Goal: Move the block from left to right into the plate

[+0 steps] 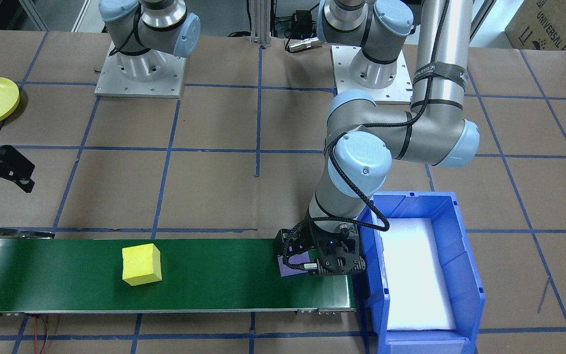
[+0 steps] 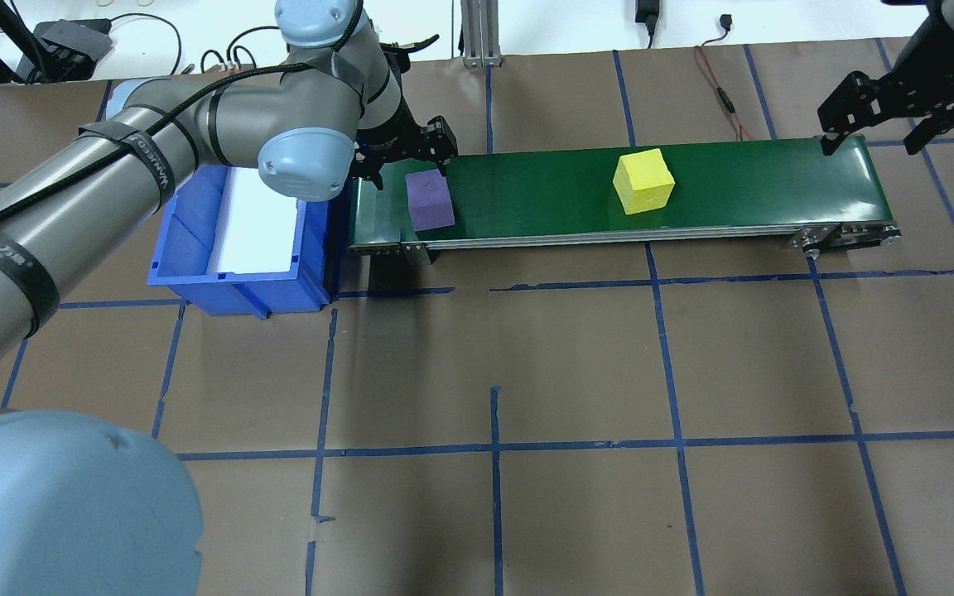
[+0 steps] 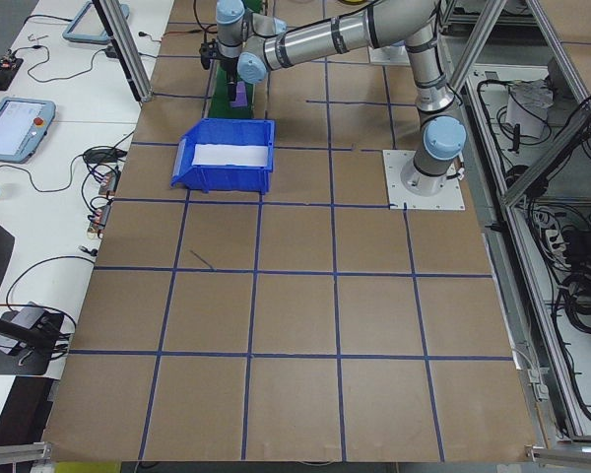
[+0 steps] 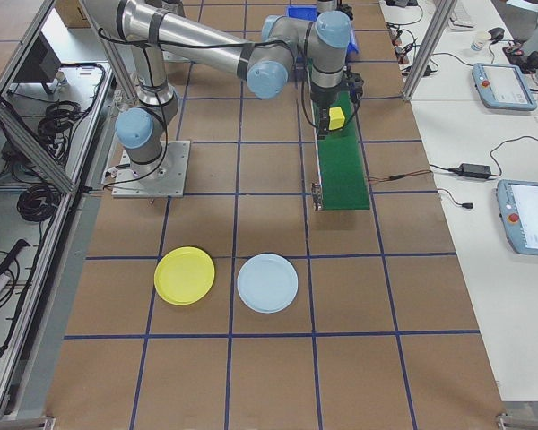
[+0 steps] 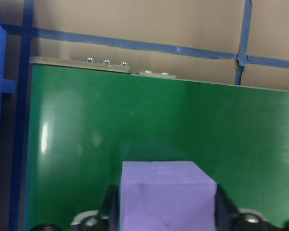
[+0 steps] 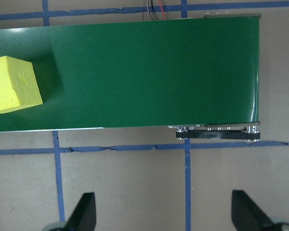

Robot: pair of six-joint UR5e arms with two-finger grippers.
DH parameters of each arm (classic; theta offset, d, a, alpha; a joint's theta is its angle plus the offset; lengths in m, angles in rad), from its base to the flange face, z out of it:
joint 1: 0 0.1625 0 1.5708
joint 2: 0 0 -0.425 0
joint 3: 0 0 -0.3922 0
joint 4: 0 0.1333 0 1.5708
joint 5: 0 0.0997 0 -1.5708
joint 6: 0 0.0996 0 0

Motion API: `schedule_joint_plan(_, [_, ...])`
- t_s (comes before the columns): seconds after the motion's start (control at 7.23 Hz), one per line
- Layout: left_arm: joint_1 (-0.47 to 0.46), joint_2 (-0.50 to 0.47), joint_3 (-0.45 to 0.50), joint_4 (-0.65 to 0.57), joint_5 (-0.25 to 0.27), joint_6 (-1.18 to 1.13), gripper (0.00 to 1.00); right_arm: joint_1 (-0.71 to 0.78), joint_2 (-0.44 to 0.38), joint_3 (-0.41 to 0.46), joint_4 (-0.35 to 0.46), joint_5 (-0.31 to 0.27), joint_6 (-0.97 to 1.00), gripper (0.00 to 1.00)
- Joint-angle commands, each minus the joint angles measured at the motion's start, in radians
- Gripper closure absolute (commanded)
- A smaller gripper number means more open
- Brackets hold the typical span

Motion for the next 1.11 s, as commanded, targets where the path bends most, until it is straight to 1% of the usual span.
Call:
schedule_joint_plan(0.0, [0.000, 0.041, 0.008, -0.001, 0.003, 0.019, 0.00, -0.073, 0.086, -0.005, -0.061, 0.073, -0.132, 0.00])
schedule_joint_plan(0.14, [0.007, 0.050, 0.011, -0.006, 0.036, 0.073, 0.00, -0.101, 0.126, -0.011, -0.101, 0.076, -0.228, 0.00])
schedule_joint_plan(0.28, [0.018, 0.057, 0.003, -0.007, 0.076, 0.150, 0.00, -0.112, 0.147, -0.023, -0.112, 0.086, -0.235, 0.00])
schedule_joint_plan(0.41, [0.056, 0.070, -0.015, -0.012, 0.126, 0.208, 0.00, -0.112, 0.179, -0.049, -0.118, 0.108, -0.234, 0.00])
schedule_joint_plan(0.55, [0.076, 0.086, -0.020, -0.013, 0.130, 0.233, 0.00, -0.112, 0.236, -0.083, -0.118, 0.185, -0.276, 0.00])
schedule_joint_plan(0.83, [0.096, 0.112, -0.020, -0.013, 0.130, 0.264, 0.00, -0.110, 0.305, -0.158, -0.120, 0.199, -0.285, 0.00])
schedule_joint_plan(0.97, [0.100, 0.119, -0.023, -0.031, 0.133, 0.282, 0.00, -0.110, 0.328, -0.158, -0.118, 0.272, -0.275, 0.00])
